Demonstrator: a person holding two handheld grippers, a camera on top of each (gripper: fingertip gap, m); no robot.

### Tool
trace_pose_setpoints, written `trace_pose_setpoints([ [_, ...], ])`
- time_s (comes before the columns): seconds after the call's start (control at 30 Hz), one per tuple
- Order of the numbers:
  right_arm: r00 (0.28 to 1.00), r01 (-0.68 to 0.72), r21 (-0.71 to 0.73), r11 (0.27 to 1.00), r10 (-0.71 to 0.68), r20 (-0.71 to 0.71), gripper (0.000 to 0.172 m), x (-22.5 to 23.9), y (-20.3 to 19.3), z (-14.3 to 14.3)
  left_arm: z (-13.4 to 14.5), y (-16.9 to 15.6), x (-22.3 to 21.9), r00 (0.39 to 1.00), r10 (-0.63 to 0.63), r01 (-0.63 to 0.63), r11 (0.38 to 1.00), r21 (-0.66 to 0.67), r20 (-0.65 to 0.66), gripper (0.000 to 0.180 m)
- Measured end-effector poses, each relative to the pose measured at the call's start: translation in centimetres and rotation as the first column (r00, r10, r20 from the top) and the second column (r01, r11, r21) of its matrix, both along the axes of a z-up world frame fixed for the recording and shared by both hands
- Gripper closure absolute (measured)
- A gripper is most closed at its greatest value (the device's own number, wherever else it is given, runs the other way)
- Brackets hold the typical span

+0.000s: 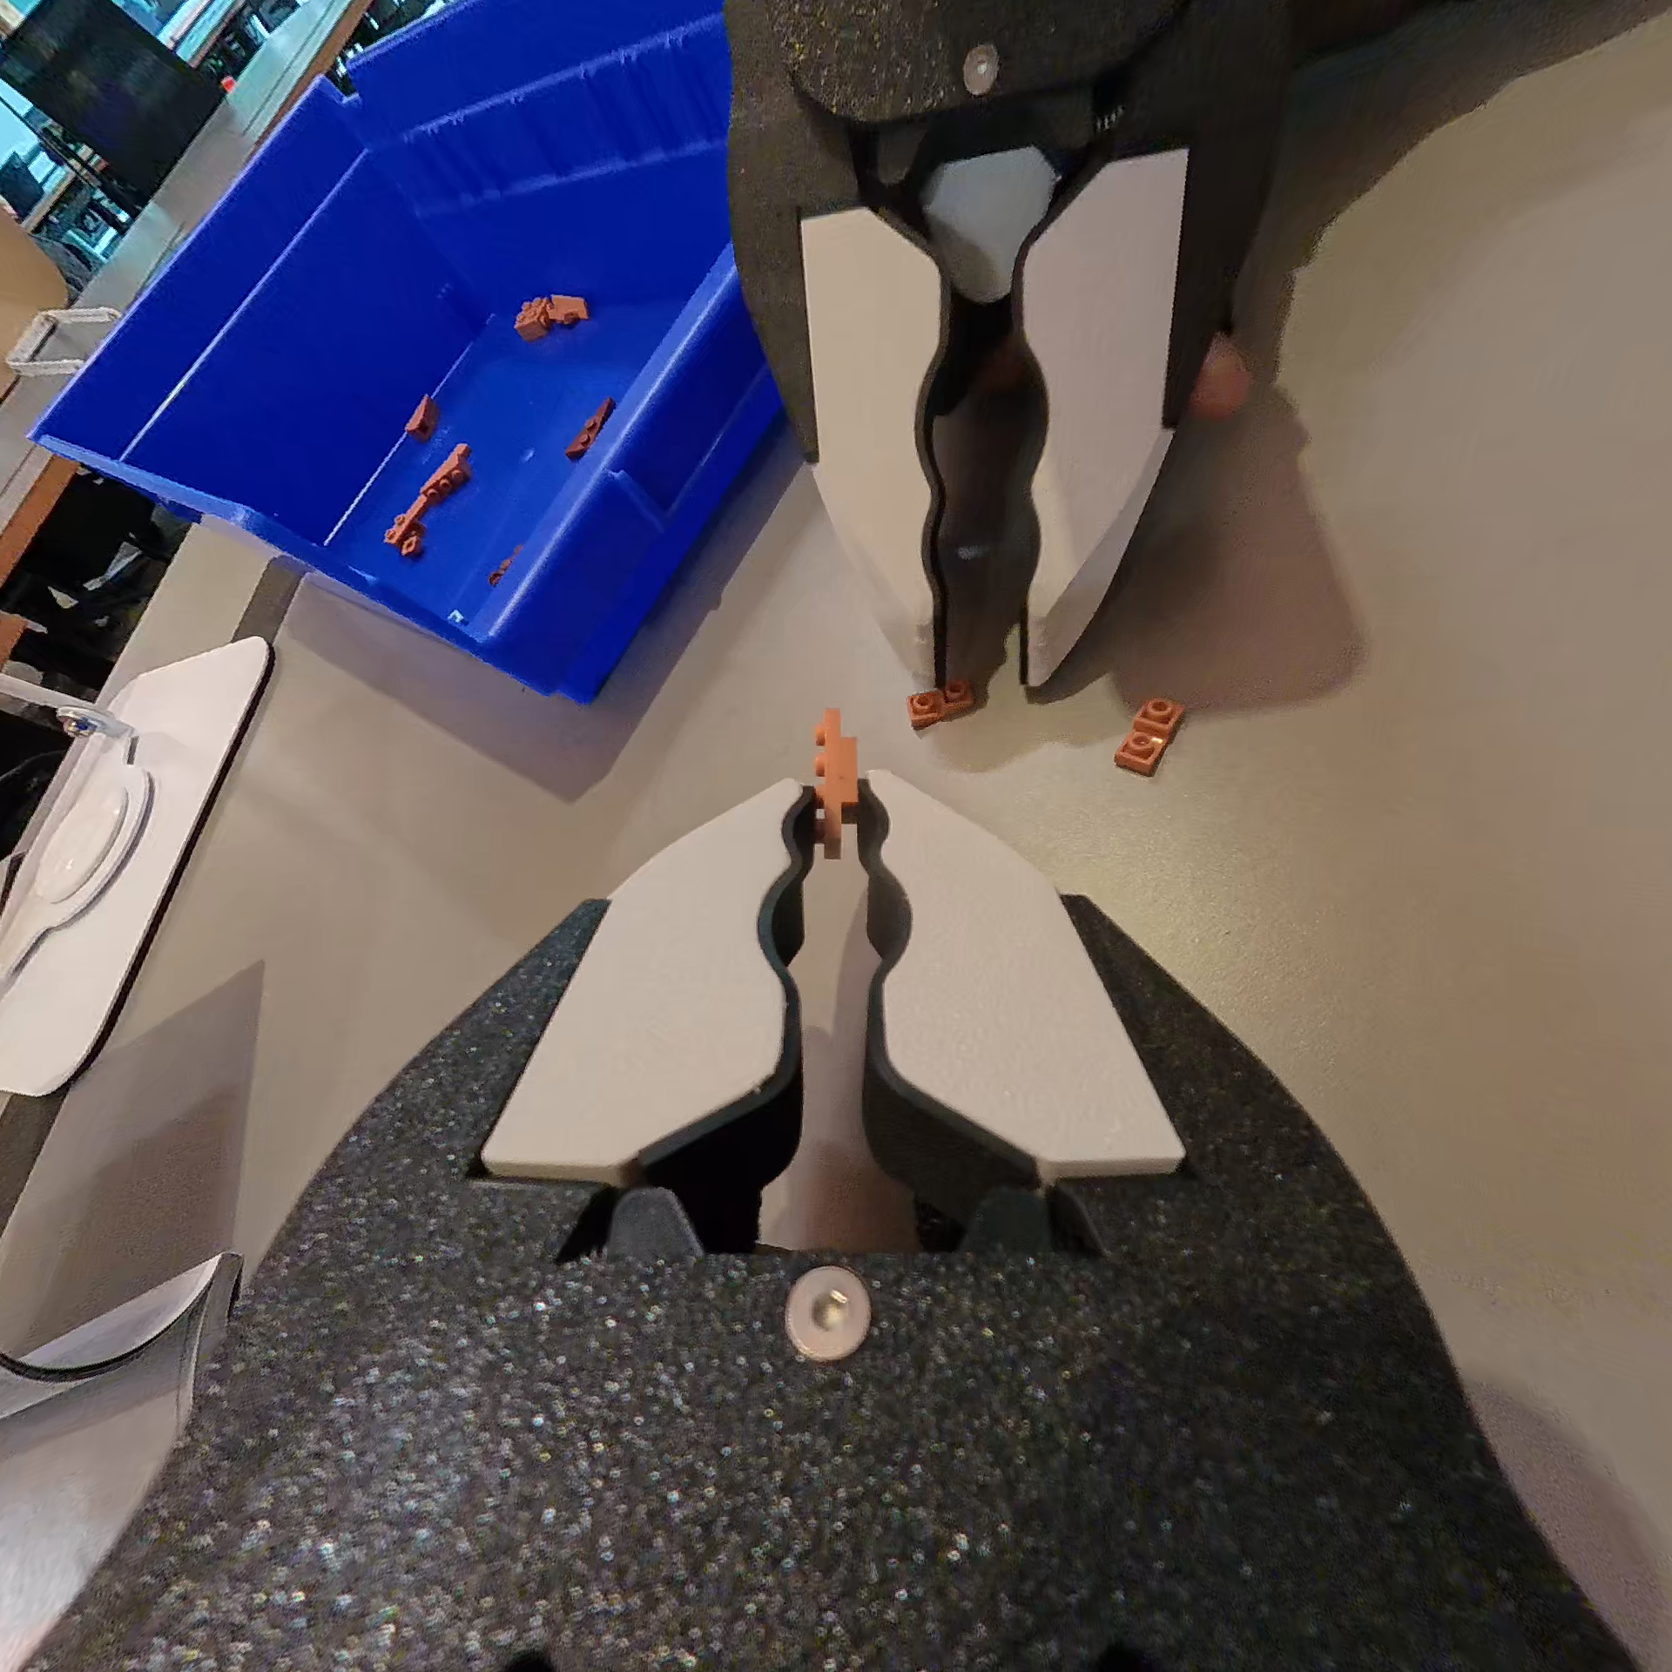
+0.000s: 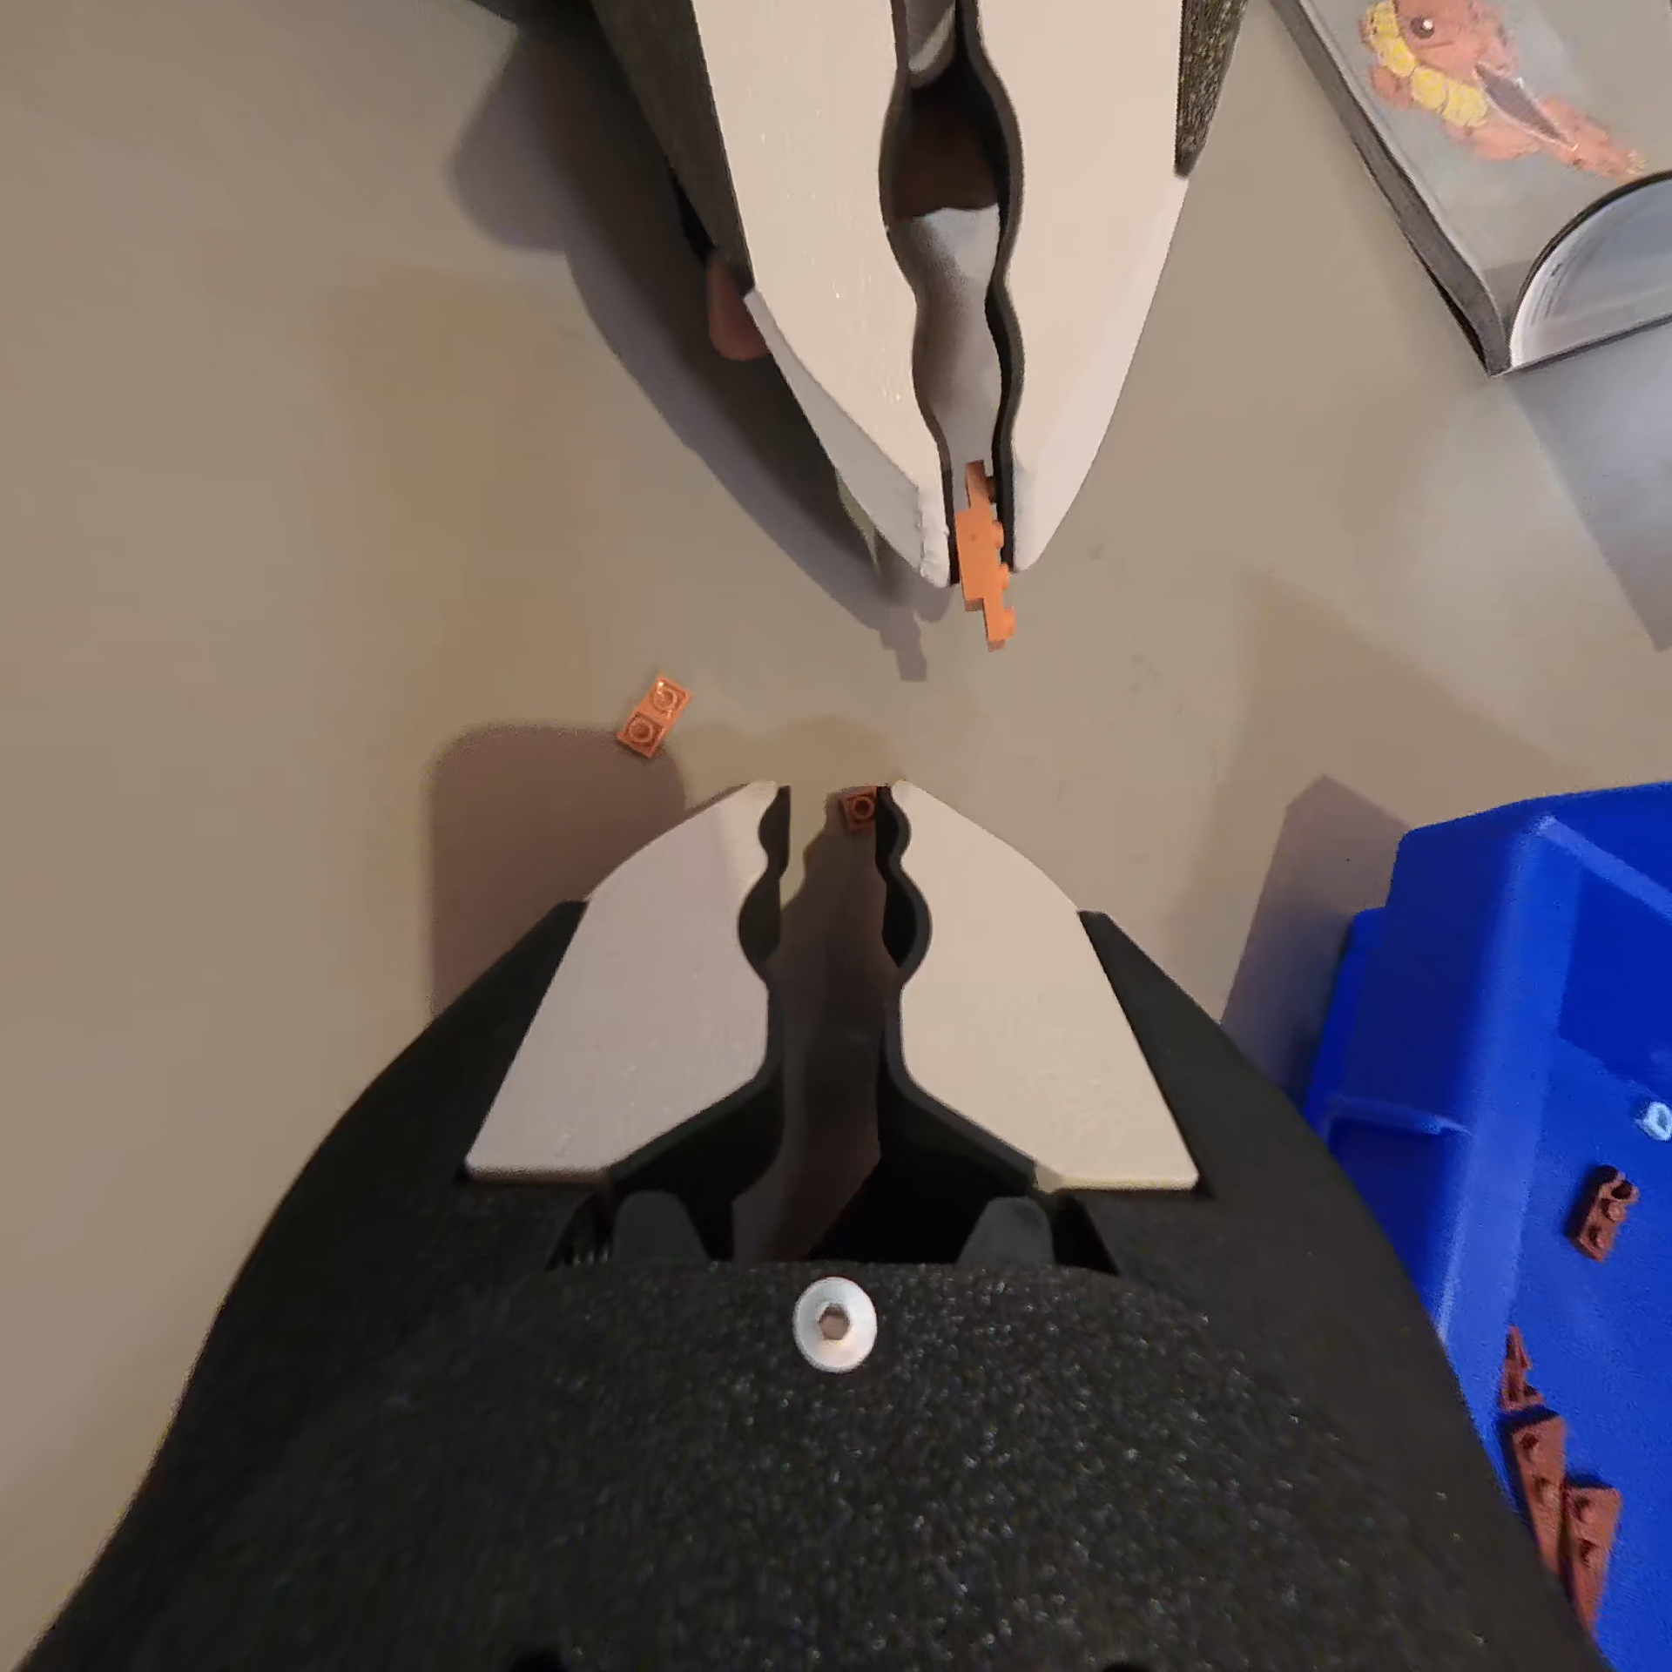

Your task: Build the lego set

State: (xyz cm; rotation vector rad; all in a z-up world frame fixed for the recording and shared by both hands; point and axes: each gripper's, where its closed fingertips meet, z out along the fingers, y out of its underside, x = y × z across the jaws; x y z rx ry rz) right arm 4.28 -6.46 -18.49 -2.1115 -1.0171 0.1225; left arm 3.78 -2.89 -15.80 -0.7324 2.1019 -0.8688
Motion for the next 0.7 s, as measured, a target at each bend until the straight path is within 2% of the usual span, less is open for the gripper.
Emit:
trace_pose_setpoints([
  [0.17,0.993,-0.001,0.043,0.999,-0.004,0.12,0.155,0.36,0.58,-0.08,-0.09,-0.17,0.1,1.0,-0.003,0.003,1.0,0.001,-0.001,0.172],
  [0.37,0.996,0.016,0.007,1.0,-0.016,0.092,0.163,0.47,0.64,-0.28,0.16,-0.22,0.17,1.0,-0.003,0.003,1.0,-0.002,0.011,0.172],
  [0.53,0.99,-0.011,0.035,0.999,0.006,0.143,0.157,0.44,0.35,-0.11,0.2,-0.31,0.14,1.0,-0.008,0.008,1.0,0.003,0.015,0.172],
  [0.7,0.995,0.026,0.01,1.0,-0.027,0.099,0.156,0.73,0.55,-0.17,0.17,-0.37,0.15,1.0,-0.013,0.012,1.0,0.006,0.017,0.172],
])
